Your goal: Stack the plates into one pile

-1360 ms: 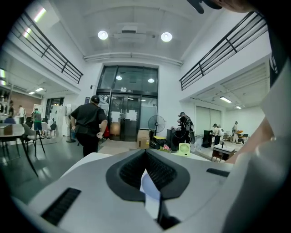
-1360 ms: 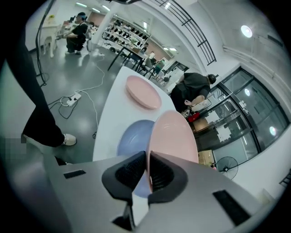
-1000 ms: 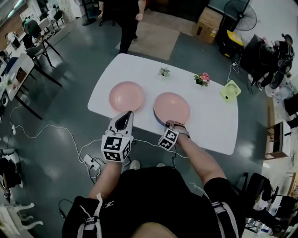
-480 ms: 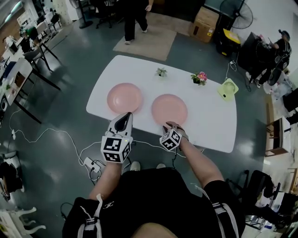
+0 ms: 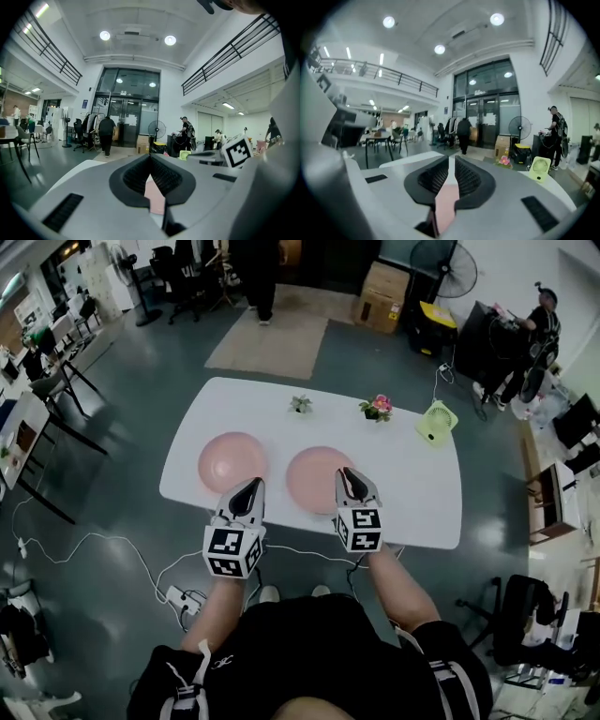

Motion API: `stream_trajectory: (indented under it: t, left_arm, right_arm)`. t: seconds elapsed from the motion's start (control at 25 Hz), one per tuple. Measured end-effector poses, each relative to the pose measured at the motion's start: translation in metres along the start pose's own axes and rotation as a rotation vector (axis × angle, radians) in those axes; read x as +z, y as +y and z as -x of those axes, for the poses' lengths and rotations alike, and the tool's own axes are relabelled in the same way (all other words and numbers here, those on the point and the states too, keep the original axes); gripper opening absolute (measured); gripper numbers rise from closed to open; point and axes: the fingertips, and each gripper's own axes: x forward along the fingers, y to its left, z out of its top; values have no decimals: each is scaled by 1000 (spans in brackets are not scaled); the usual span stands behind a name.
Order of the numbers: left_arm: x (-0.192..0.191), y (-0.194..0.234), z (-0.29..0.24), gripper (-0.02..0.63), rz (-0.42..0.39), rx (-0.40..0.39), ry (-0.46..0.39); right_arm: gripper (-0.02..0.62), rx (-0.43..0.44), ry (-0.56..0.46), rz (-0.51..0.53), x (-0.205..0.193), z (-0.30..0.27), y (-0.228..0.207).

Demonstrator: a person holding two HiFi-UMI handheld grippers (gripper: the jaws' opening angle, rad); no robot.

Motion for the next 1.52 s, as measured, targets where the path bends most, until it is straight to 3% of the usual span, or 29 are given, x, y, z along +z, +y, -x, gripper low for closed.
stream_trajectory:
  t: [0.12, 0.24, 0.6, 1.0, 1.28, 1.52]
  left_arm:
    - [9, -13, -7, 12, -11, -29, -7]
    - [21, -27, -13, 12, -27, -55, -25]
    - [27, -76, -45, 12, -68, -96, -6]
    - [21, -131, -95, 12, -53, -97, 8]
    - [32, -82, -109, 12, -84, -123, -2]
    - [42, 42, -88, 12, -106, -198, -22]
  right_arm:
    - [17, -96, -187, -19, 62, 30, -21]
    - [15, -138, -287, -17, 97, 54, -33]
    - [15, -175, -264, -103, 82, 74, -89]
    - [15, -117, -224, -115, 63, 62, -141]
    - [15, -123, -224, -103, 73, 23, -106]
    - [15, -189, -224, -89, 94, -47, -1]
